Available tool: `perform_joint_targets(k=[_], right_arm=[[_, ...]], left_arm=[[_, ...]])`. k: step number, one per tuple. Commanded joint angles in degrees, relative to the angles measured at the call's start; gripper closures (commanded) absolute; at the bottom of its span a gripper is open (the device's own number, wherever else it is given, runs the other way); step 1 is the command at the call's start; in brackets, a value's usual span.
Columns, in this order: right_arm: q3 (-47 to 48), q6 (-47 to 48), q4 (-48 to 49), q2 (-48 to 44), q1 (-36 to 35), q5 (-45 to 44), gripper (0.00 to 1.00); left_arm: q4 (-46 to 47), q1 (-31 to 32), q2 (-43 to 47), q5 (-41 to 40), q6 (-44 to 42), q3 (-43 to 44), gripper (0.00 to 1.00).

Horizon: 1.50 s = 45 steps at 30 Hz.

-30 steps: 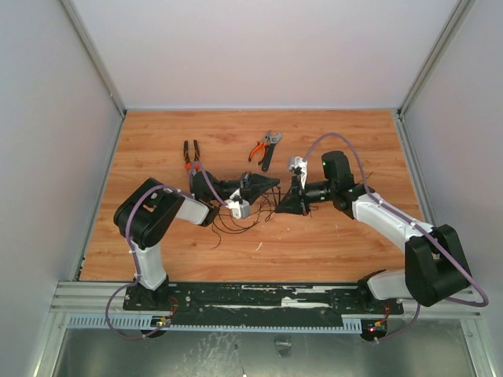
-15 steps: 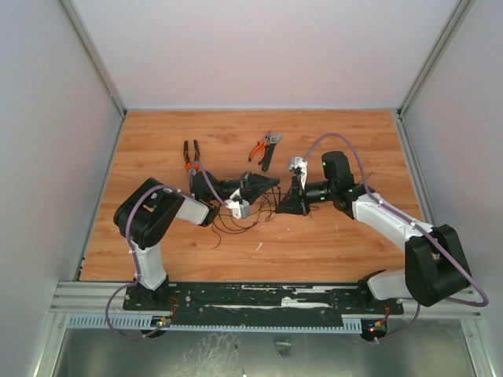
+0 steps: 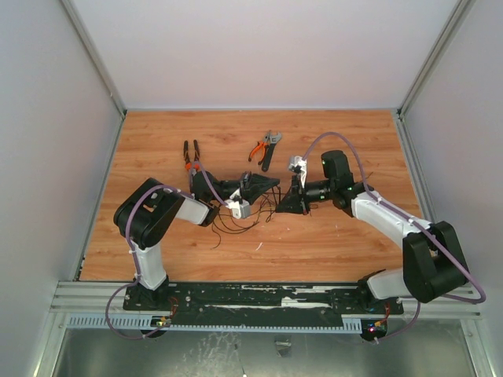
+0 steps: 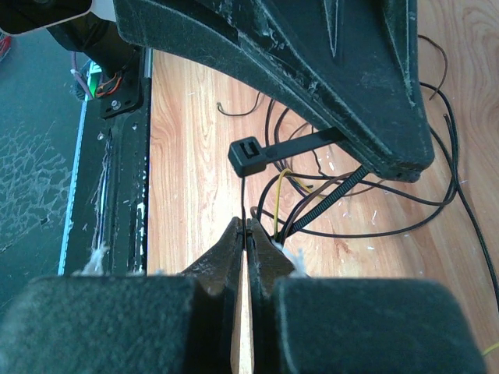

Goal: Zip-tie the wires
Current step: Tie the cable at the center of the board.

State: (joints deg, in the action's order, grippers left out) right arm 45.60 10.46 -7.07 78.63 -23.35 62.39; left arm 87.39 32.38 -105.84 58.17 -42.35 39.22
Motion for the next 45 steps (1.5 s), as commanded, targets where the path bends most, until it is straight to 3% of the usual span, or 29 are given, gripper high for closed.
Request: perform_joint_targets(k=[1,45], right_arm=[[0.60,0.75,-1.24,0.82,0.39,1.14,1.00],[-1.38,1.05,-0.22,-1.28,-1.23,-0.72,1.00]], left_arm=[[11.30,0.14,-0.42,-0.51,-0.37,0.92,1.00],[11.75,0.14,-0.53,-0.55,1.56,1.18,1.00]])
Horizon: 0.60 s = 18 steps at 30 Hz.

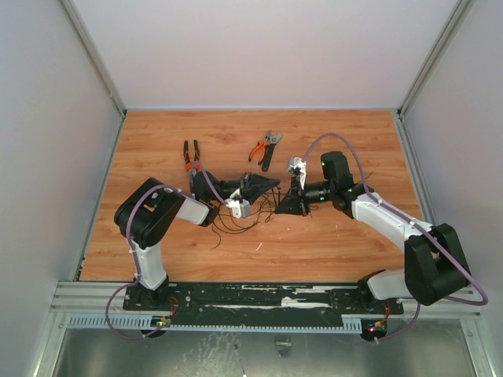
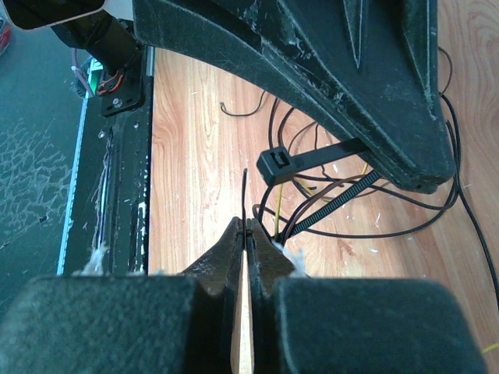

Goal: Zip-tie the wires
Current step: Tie the cable at the center of the board.

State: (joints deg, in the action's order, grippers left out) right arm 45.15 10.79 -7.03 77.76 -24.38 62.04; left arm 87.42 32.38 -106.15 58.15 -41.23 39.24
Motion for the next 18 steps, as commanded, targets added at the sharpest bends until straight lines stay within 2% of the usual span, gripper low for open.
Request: perform_joint_targets(k=[1,18], right_arm=[[-0.93,0.73,-0.27,-0.41,-0.10,-0.38,1.00],[-0.85,0.87,0.17,1.01,0.42,0.32,1.00]], left_arm=[[11.79,0.14,-0.28,-0.55,0.45,1.06,1.00],[11.81,0.17,-0.03,-0.50,0.63,1.18,1.00]])
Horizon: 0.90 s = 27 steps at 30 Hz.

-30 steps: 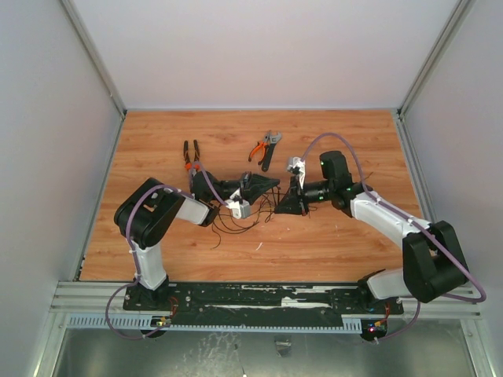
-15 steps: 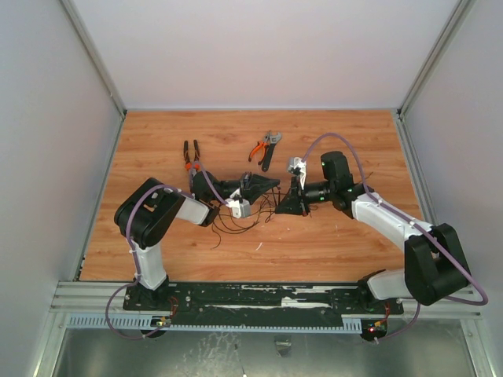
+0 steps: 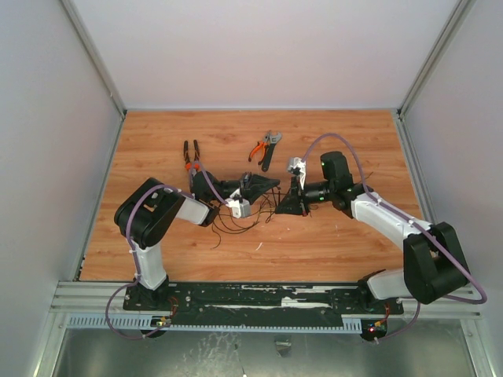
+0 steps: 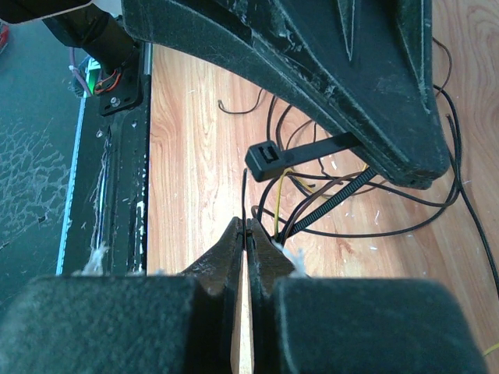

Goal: Zip-tie the wires
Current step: Tie the cable at the center of the board.

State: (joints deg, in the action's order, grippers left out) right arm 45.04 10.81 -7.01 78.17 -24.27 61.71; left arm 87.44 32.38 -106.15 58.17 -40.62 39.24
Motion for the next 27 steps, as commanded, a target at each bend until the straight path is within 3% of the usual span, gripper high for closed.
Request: perform_joint_targets(k=[1,27], right_arm=[[-0.70,0.81,0.07,0.51,0.28,0.67,1.00],[-0.52,0.94,-0.45,1.16,0.61,1.77,1.00]], left_arm=[[11.79,0.14,-0.07,-0.51,0.03,1.14,1.00],[11.70,0.14,-0.21,-0.60,0.04,1.23,1.00]])
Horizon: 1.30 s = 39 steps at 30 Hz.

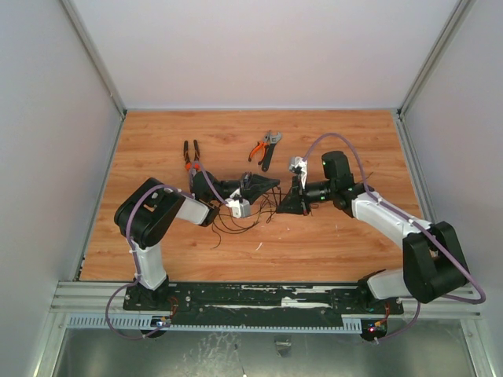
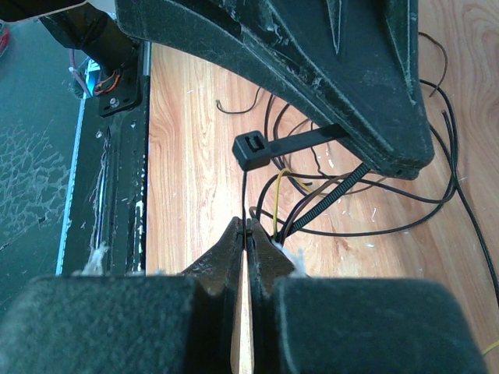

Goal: Zip-tie the wires
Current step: Tie the cable at the center of the board.

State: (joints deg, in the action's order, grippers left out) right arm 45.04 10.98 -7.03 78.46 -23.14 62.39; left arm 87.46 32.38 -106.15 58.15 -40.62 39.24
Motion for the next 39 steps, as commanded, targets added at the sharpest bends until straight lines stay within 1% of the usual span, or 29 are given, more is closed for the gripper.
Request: perform_joint_targets(k=[1,25,32,39], right_arm=[[-0.56,0.79,-0.44,0.98,-0.65,0.88,1.00],[-0.48,0.74,-0.28,-1.55,-0.81,0.29,1.00],[-0.19,0.67,-0.61,-0.03,-0.75,0.64,1.00],[-0.49,1.21,-1.58,1.25,-1.28,-1.33,1.00]], left_arm=[[11.68,0.16,-0.24,-0.54,0.06,1.25,1.00],[11.77,0.14,-0.48,-0.56,0.04,1.27,1.00],[11.86,0.14,-0.35,-0.53,0.11,1.15,1.00],[11.99,0.18,-0.02,-0.48,0.72,1.31,1.00]])
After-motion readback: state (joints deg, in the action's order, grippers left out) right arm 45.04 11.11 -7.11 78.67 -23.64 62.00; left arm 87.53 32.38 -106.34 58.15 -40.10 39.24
